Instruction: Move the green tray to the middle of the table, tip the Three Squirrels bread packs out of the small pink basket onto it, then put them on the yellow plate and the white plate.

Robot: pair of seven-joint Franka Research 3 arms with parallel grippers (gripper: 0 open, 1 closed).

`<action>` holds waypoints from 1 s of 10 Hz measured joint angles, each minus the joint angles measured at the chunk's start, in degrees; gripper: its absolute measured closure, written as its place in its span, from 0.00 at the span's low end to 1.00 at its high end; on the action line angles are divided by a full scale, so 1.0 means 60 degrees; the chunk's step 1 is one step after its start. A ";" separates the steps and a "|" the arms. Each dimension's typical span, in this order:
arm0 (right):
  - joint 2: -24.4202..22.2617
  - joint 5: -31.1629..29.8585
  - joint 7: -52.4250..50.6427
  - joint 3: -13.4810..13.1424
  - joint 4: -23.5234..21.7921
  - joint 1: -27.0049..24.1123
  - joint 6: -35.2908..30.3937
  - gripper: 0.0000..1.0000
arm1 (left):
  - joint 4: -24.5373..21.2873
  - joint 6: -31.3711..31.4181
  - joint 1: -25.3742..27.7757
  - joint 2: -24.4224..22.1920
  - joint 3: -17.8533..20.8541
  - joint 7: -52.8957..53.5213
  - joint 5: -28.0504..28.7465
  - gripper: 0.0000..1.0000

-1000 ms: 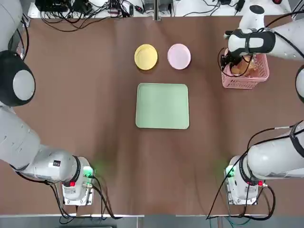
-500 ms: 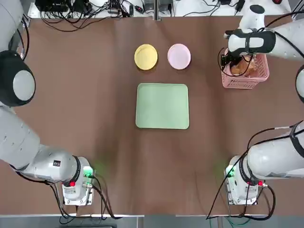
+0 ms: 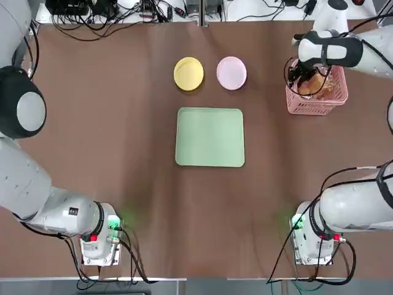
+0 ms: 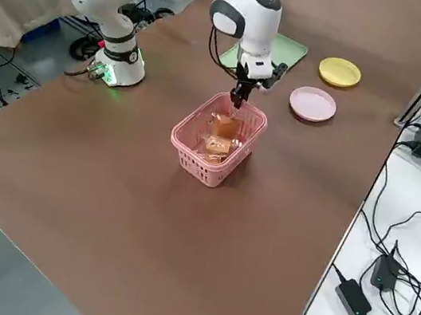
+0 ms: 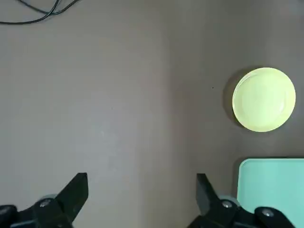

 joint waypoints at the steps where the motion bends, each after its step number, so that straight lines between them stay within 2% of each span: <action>1: 0.0003 0.0644 -0.0483 -0.0014 -0.0032 -0.0025 0.0000 0.55 | 0.0000 0.0000 0.0000 0.0000 -0.0001 0.0000 0.0000 0.00; 3: 0.0096 0.1469 -0.1636 -0.0092 -0.0054 -0.0340 -0.0003 0.54 | 0.0002 0.0000 0.0001 0.0000 0.0000 0.0000 0.0002 0.00; 7: 0.0539 0.1599 -0.1911 -0.0100 -0.0060 -0.0505 0.0388 0.54 | 0.0003 0.0000 0.0000 0.0000 -0.0002 0.0000 0.0002 0.00; 10: 0.0548 0.1601 -0.1912 -0.0097 0.0058 -0.0507 0.0120 0.54 | 0.0004 0.0000 0.0001 0.0000 -0.0002 0.0000 0.0002 0.00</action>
